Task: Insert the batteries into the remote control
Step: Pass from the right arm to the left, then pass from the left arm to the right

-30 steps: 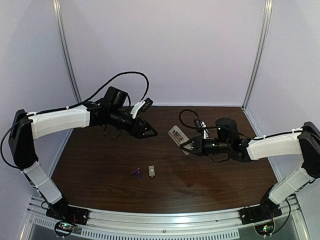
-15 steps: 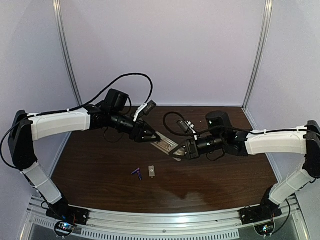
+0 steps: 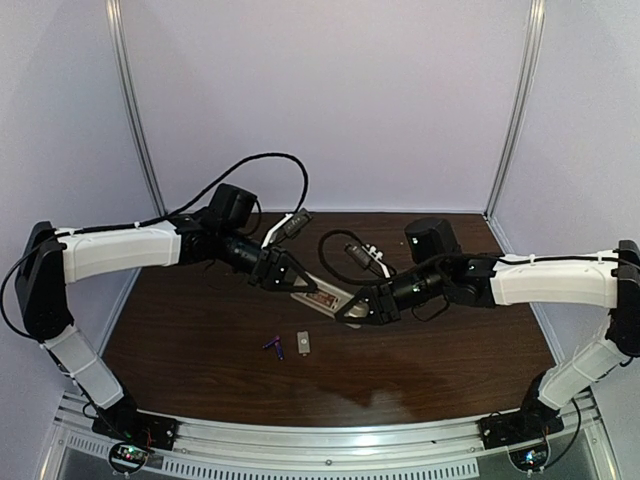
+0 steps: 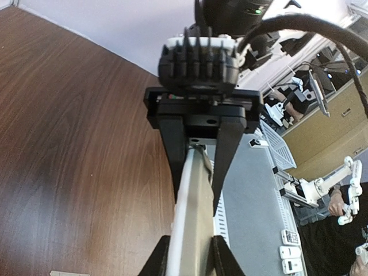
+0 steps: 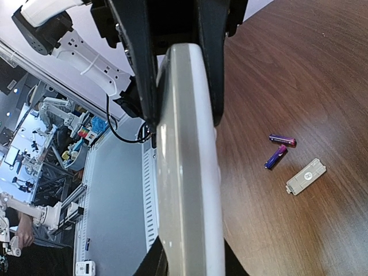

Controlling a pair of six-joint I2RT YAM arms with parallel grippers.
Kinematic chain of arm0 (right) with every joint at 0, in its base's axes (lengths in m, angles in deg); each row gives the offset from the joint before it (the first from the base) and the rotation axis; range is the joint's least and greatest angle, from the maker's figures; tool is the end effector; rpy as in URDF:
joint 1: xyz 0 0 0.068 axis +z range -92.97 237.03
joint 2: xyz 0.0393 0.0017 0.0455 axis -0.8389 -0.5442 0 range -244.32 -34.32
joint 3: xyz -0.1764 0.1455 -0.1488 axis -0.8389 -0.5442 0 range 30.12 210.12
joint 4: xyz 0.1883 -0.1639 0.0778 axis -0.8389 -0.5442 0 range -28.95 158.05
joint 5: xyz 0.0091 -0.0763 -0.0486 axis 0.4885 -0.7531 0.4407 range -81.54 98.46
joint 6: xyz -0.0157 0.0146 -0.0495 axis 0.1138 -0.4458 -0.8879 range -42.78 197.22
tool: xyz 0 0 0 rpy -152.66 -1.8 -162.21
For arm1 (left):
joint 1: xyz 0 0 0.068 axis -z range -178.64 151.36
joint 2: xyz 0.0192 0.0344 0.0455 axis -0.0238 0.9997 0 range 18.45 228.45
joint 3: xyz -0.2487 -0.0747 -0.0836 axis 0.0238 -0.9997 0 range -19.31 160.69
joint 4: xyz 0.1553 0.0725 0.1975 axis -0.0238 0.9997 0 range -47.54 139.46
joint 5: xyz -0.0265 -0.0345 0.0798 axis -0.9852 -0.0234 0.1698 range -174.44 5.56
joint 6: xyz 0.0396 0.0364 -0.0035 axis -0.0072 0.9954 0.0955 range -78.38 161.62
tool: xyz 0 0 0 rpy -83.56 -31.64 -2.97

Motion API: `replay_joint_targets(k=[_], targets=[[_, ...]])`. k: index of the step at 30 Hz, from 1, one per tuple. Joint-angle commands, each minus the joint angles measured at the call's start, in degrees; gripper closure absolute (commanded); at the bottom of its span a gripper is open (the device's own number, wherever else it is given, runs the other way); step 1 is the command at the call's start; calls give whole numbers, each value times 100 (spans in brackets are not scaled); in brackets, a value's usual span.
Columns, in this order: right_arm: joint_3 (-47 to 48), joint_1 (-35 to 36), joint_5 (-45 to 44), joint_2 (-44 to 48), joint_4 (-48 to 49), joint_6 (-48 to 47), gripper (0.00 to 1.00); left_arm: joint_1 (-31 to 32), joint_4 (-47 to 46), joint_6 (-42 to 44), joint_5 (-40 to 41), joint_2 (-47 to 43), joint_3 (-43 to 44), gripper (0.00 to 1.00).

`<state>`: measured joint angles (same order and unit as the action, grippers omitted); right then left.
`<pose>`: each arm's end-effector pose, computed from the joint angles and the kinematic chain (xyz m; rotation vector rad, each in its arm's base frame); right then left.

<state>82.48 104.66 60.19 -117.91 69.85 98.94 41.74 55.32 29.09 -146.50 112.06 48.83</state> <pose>0.1915 0.2515 0.2529 -1.1110 2.0238 1.6237 0.2500 -0.2537 0.2695 1.1741 2.0206 -1.6926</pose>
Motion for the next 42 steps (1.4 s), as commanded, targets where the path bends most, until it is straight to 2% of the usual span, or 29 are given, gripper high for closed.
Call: replay_joint_targets(k=[1, 3, 4, 5, 6, 8, 13, 14, 21, 28, 36, 42], targets=[[241, 32, -2, 64, -137, -173, 100, 40, -233, -78, -158, -208, -83, 91], [300, 26, -40, 97, -203, -229, 97, 35, -275, -122, -177, -227, -70, 99], [323, 22, -68, 112, -286, -250, 94, 36, -340, -180, -185, -236, -72, 100], [356, 22, -93, 141, -321, -262, 87, 40, -426, -285, -191, -245, -81, 100], [376, 6, -108, 161, -339, -264, 73, 40, -525, -375, -199, -250, -86, 100], [418, -40, -134, 231, -354, -220, 55, 32, -742, -547, -158, -290, -111, 100], [408, -279, -439, 686, -259, -1, 24, -99, -1556, -1141, -66, -477, -222, 100], [381, -337, -472, 788, -208, 61, 22, -133, -1803, -1323, -40, -536, -279, 100], [-61, -637, -808, 1277, 1184, 913, 21, -291, -4252, -2864, 239, -831, -877, 100], [-535, -622, -902, 1236, 3031, 1954, 22, -294, -6621, -4241, 1284, -1095, -1710, 100], [-615, -419, -1510, 821, 4260, 2525, 32, -285, -8125, -5051, 2035, -1002, -2209, 100], [-456, -302, -2013, 439, 4749, 2669, 34, -239, -8545, -5233, 2331, -969, -2393, 100]])
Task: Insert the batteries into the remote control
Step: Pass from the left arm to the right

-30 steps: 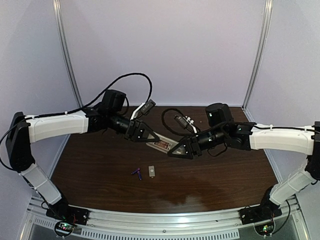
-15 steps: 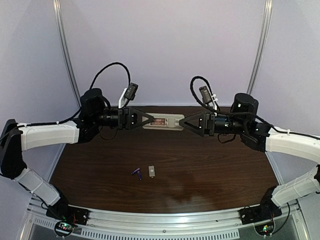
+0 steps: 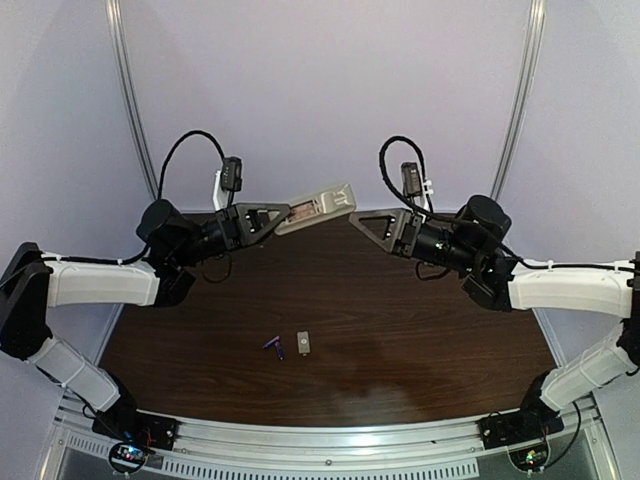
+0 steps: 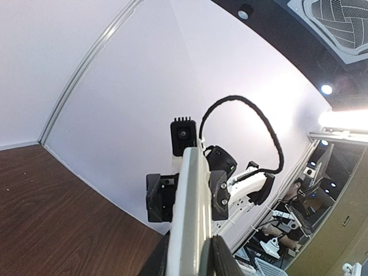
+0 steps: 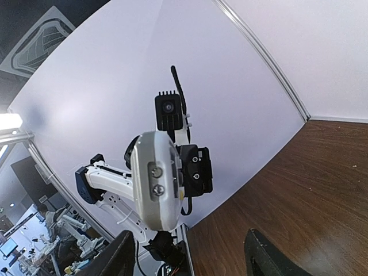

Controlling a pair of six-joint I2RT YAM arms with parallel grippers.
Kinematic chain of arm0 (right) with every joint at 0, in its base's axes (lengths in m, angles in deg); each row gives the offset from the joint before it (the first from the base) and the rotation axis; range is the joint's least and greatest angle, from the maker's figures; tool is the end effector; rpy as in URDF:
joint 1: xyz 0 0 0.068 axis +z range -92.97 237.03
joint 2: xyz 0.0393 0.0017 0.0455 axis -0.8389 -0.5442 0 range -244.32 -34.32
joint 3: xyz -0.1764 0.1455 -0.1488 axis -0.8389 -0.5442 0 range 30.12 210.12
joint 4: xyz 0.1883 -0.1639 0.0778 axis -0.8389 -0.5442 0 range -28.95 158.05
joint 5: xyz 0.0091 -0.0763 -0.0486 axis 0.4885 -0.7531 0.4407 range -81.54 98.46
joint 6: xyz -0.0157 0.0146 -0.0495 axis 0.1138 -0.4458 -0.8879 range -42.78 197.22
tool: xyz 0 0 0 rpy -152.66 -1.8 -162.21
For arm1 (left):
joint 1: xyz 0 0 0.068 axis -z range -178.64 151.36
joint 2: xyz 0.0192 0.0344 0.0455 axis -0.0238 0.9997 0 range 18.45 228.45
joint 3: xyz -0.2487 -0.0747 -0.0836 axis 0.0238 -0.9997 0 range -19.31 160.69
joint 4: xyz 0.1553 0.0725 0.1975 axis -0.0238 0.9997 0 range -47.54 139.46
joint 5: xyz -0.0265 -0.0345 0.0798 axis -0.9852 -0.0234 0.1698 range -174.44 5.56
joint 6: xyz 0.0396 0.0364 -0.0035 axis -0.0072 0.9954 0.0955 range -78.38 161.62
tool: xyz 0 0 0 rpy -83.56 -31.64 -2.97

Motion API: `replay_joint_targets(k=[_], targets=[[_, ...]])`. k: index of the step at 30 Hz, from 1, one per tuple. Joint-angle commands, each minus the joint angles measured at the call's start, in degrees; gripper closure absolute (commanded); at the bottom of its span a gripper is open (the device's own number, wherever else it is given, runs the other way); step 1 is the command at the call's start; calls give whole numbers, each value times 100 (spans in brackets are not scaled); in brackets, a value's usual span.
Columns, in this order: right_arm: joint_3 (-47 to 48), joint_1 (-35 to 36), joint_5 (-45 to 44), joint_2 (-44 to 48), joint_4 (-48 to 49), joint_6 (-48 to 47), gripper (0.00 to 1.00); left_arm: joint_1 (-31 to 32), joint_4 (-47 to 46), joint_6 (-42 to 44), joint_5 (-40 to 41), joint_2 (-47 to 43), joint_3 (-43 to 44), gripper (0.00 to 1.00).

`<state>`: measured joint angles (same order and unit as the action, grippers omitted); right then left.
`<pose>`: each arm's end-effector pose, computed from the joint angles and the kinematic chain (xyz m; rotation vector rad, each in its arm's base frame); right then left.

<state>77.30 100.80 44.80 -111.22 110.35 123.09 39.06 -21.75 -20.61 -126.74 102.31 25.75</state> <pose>0.2042 0.2249 0.3237 -0.5912 1.5224 1.6810 0.2315 -0.2090 0.3123 0.4954 1.4224 -1.8762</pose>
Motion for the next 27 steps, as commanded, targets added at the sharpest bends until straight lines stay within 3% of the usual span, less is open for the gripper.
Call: replay_joint_targets(k=[1, 16, 23, 27], targets=[[113, 102, -508, -308, 814, 301, 35, 48, -853, -263, 373, 20, -87, 100], [758, 423, -776, -896, 1203, 238, 38, 98, -1009, -399, 662, 102, -323, 100], [819, 422, -1033, -979, 1227, 217, 54, 106, -1020, -396, 654, 162, -340, 100], [856, 424, -1048, -1112, 1378, 341, 57, 120, -1248, -533, 636, 288, -340, 100]])
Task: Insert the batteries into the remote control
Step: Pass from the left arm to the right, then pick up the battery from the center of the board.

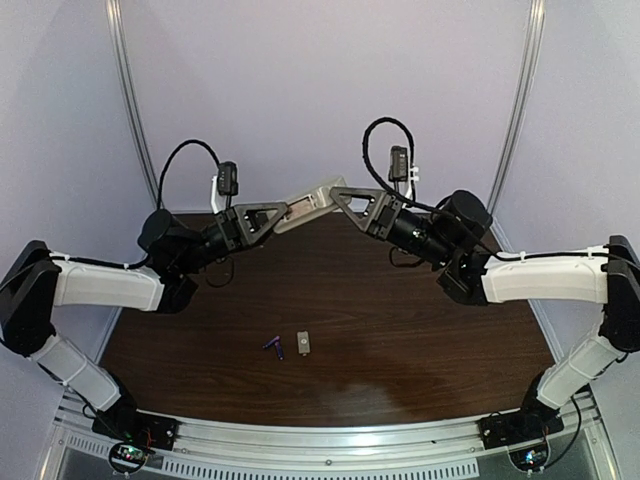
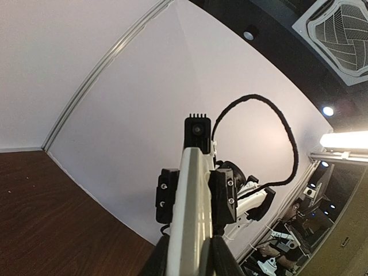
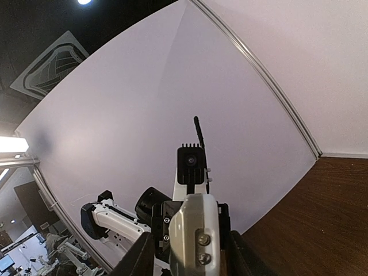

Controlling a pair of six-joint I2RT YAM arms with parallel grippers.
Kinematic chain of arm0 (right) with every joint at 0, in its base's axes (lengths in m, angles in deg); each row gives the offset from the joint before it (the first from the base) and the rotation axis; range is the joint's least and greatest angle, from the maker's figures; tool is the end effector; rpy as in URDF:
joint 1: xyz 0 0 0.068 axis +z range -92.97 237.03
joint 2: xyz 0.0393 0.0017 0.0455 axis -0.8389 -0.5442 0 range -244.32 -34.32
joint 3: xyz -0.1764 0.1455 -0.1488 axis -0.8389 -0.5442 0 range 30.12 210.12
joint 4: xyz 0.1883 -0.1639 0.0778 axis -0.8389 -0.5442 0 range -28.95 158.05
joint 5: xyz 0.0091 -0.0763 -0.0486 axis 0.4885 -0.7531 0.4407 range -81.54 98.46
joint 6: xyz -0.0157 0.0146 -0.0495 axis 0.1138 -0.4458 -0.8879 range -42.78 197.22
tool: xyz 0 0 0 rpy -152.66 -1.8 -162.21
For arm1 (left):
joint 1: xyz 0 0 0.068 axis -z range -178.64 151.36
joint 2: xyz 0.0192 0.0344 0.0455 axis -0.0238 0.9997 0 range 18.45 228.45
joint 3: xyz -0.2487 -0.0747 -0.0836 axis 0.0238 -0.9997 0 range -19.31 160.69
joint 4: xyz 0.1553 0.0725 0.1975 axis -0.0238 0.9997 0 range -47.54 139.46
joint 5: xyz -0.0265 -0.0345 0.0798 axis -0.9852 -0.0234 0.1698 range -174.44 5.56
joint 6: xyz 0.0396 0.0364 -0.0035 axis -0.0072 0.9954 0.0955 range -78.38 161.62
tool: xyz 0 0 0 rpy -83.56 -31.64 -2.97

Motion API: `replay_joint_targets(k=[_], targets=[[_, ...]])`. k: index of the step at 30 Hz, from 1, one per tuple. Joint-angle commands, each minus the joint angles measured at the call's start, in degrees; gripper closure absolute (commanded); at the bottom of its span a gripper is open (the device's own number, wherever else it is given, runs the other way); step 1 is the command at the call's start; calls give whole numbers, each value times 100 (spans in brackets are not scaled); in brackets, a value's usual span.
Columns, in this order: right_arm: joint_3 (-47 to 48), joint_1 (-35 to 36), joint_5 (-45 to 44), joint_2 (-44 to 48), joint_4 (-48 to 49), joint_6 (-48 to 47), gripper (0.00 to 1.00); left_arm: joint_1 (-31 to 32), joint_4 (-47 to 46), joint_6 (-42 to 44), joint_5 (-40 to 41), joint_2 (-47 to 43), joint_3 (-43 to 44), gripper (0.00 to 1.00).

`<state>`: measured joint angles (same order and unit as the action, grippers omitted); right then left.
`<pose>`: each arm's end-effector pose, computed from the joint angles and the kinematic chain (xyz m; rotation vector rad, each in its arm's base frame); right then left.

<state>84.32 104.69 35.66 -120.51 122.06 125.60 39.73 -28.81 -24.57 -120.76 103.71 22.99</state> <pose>0.2170 0.2624 0.3377 -0.4755 1.3518 1.7053 0.2291 -0.2081 0.3022 0.3653 1.3764 -1.9041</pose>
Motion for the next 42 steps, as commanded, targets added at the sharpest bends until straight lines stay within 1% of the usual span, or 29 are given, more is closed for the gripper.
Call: replay_joint_targets(k=[1, 6, 16, 18, 22, 23, 25, 26, 27, 28, 29, 32, 34, 37, 42], targets=[[173, 33, -122, -212, 225, 97, 57, 56, -579, -173, 35, 170, -72, 100], [254, 33, -71, -320, 207, 102, 57, 79, -627, -218, 75, 215, -78, 100], [268, 33, -99, -455, 276, 127, 68, 109, -630, -274, 28, 312, -51, 100], [259, 33, -99, -475, 316, 143, 72, 109, -665, -309, 12, 354, -53, 100], [235, 26, -114, -429, 284, 146, 86, 109, -629, -313, -25, 335, -81, 100], [226, 22, -126, -404, 239, 121, 89, 109, -535, -268, -29, 303, -96, 96], [184, -15, -138, -341, 167, 109, 95, 109, -321, -130, -30, 211, -137, 79], [149, -43, -131, -309, 148, 105, 99, 102, -157, -39, -37, 151, -150, 73], [114, -68, -109, -279, 129, 108, 100, 90, 30, 83, -42, 63, -159, 67], [68, -96, -96, -236, 99, 117, 100, 65, 283, 208, -35, -42, -161, 61], [25, -125, -82, -196, 70, 123, 100, 31, 554, 352, -26, -161, -165, 52], [-152, -246, 37, -30, -49, 145, 100, -90, 1519, 823, 19, -593, -159, 34], [-292, -331, 117, 116, -222, 119, 100, -130, 2484, 1257, 113, -915, -84, 27], [-462, -473, 205, 354, -737, -38, 100, -137, 4269, 2159, 423, -1442, 125, 24], [-689, -741, 452, 738, -1784, -351, 100, -137, 7320, 3610, 1195, -1811, 616, 26]])
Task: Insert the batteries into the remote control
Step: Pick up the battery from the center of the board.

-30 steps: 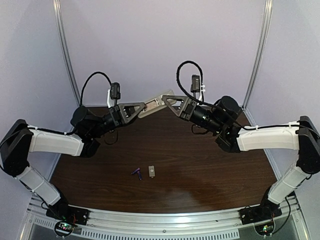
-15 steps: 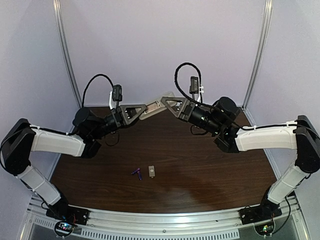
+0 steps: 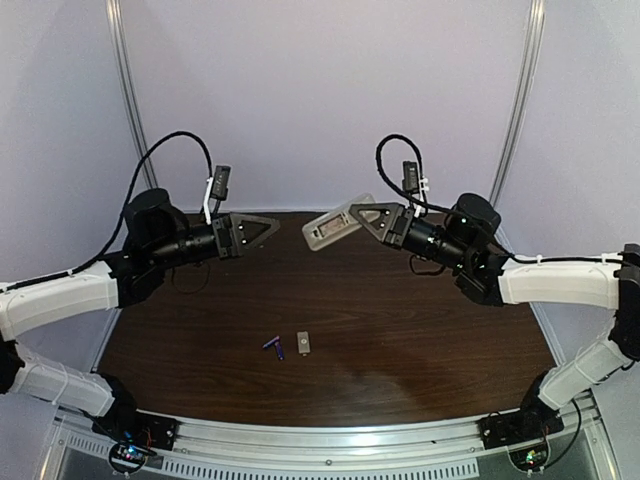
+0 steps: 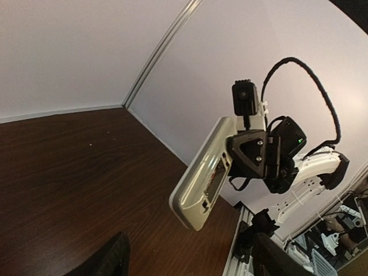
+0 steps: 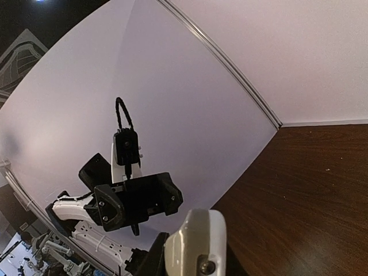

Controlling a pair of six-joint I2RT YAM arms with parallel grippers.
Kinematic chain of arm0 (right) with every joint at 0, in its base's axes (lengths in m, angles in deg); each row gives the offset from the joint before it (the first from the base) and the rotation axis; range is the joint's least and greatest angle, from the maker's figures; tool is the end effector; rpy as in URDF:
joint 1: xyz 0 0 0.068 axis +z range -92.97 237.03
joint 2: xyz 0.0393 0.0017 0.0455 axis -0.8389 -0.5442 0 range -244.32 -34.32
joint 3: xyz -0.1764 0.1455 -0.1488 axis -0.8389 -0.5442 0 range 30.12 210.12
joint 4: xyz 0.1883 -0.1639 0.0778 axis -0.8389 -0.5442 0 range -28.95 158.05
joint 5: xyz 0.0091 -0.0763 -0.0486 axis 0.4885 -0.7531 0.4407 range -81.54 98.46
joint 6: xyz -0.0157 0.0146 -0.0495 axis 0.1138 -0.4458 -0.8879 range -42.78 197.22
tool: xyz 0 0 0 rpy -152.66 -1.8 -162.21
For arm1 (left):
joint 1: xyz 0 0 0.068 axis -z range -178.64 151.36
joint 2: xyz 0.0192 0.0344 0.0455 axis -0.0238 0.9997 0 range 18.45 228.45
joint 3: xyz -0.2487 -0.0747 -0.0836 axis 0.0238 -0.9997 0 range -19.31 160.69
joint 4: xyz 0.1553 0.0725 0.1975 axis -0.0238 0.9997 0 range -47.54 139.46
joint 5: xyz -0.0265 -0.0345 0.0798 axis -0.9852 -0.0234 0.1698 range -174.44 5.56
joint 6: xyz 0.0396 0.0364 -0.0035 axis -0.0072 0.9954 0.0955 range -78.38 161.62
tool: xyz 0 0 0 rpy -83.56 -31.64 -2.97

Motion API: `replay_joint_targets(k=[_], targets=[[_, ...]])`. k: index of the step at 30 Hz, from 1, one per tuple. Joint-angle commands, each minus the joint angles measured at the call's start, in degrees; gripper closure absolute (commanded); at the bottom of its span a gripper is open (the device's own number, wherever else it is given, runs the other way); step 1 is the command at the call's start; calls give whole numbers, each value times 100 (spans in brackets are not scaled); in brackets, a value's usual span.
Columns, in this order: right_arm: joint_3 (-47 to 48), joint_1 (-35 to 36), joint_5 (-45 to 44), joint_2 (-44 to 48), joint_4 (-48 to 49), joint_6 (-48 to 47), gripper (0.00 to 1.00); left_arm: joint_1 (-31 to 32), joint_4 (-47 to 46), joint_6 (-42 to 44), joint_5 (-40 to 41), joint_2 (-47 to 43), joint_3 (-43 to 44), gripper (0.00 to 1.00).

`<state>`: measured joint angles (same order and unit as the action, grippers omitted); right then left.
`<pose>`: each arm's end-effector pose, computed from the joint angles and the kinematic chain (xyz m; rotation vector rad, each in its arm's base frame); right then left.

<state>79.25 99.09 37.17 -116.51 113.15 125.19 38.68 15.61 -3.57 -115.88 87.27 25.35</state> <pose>0.2300 0.2306 0.3137 -0.4034 1.5489 1.6099 0.2091 -0.1826 0.3190 0.3792 1.7107 -1.5174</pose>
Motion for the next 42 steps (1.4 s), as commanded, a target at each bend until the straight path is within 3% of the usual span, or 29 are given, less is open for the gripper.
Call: replay_joint_targets(k=[1, 5, 17, 21, 42], targets=[[-218, -222, 338, 404, -1119, -394, 100, -32, 3482, 1702, 826, -168, 473, 27], [-326, -370, 456, 601, -1925, -708, 100, -32, 4635, 2158, 1225, 14, 677, 33], [-456, -557, 866, 803, -2776, -1024, 100, 314, 6243, 2644, 1894, 1118, 1254, 55], [-512, -563, 998, 828, -2763, -1091, 100, 436, 6394, 2758, 1940, 1221, 1210, 64], [-828, -565, 1514, 905, -2570, -969, 100, 861, 6535, 3161, 1900, 1948, 1156, 78]])
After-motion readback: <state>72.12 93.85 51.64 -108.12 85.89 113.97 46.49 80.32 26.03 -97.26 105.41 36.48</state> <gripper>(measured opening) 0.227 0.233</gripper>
